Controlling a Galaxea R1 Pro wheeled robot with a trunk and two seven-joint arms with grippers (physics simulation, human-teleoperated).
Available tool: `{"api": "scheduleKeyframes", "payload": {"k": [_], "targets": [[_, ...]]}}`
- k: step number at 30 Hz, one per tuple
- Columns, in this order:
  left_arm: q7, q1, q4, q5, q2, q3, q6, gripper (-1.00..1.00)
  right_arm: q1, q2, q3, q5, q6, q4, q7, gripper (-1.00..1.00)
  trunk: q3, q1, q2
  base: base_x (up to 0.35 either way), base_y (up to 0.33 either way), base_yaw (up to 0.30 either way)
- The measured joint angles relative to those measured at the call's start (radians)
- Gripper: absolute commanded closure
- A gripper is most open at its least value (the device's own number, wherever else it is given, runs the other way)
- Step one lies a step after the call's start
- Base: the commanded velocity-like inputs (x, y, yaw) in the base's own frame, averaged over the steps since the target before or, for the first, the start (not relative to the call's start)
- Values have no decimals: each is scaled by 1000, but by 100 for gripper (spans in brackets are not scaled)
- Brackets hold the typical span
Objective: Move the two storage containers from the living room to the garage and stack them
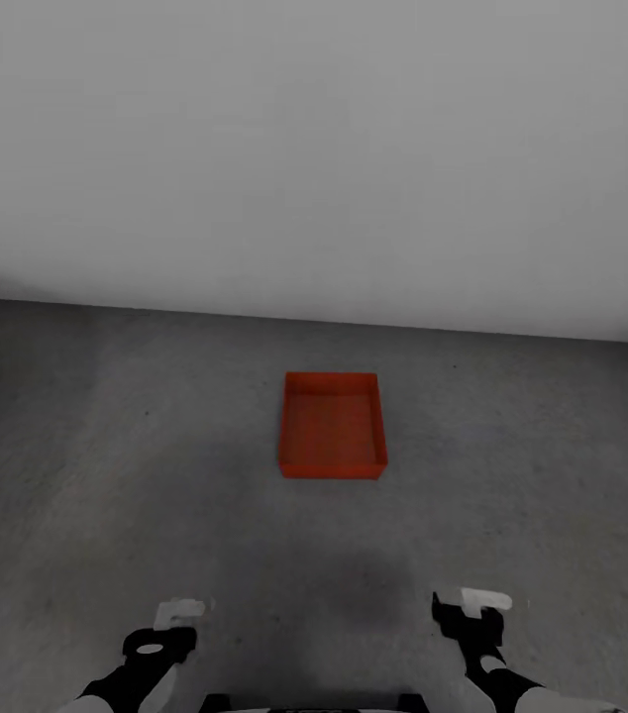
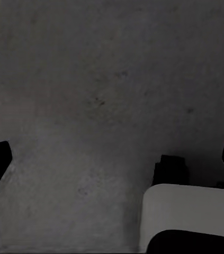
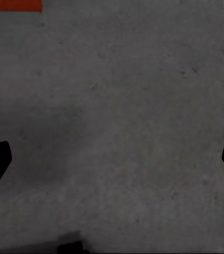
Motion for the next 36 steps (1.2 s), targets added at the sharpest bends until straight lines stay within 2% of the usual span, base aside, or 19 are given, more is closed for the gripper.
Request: {"api": "scheduleKeyframes", "payload": {"k": [2, 3, 4, 6, 7, 9, 12, 14, 19, 20, 25, 32, 36], "targets": [[-1, 1, 66, 23, 49, 2, 0, -100, -4, -43, 2, -8, 15, 2, -5, -100, 0, 0, 0, 0, 0, 0], [-2, 1, 89, 33, 60, 1, -1, -100, -4, -52, 3, -8, 21, 2, -6, -100, 0, 0, 0, 0, 0, 0], [-6, 1, 122, 57, 78, 2, -1, -100, -3, -63, 3, -10, 30, 3, -6, -100, 0, 0, 0, 0, 0, 0], [-12, 1, 144, 84, 95, 0, 0, -100, 7, -70, 3, -10, 37, 3, -7, -100, 0, 0, 0, 0, 0, 0], [-20, 0, 160, 125, 114, 1, 1, -100, 41, -81, 0, -13, 43, 3, -7, -100, 0, 0, 0, 0, 0, 0], [-34, 2, 171, 175, 130, 0, 0, -100, 129, -98, 3, -8, 46, 3, -5, -100, 0, 0, 0, 0, 0, 0], [-52, 33, 175, 205, 136, 1, -2, -100, 226, -107, 7, -3, 48, 3, -4, -100, 0, 0, 0, 0, 0, 0], [-73, 95, 177, 222, 138, 2, -1, -100, 300, -112, 9, -2, 60, 4, -2, -100, 0, 0, 0, 0, 0, 0], [-87, 157, 178, 231, 133, 1, -1, -100, 371, -111, 14, 2, 112, 4, 0, -100, 0, 0, 0, 0, 0, 0], [-89, 183, 178, 233, 132, 1, -1, -100, 410, -109, 14, 4, 153, 4, 12, -100, 0, 0, 0, 0, 0, 0], [-91, 215, 179, 232, 128, 0, -1, -100, 501, -99, 16, 4, 184, 3, 79, -100, 0, 0, 0, 0, 0, 0], [-95, 223, 178, 229, 119, -2, -4, -100, 528, -89, 15, 2, 192, 3, 105, -100, 6, 0, 0, 0, 0, -9], [-94, 223, 177, 229, 116, -2, -54, -100, 530, -82, 16, 2, 194, 3, 107, -100, 12, 0, 0, 0, 0, -1]]}}
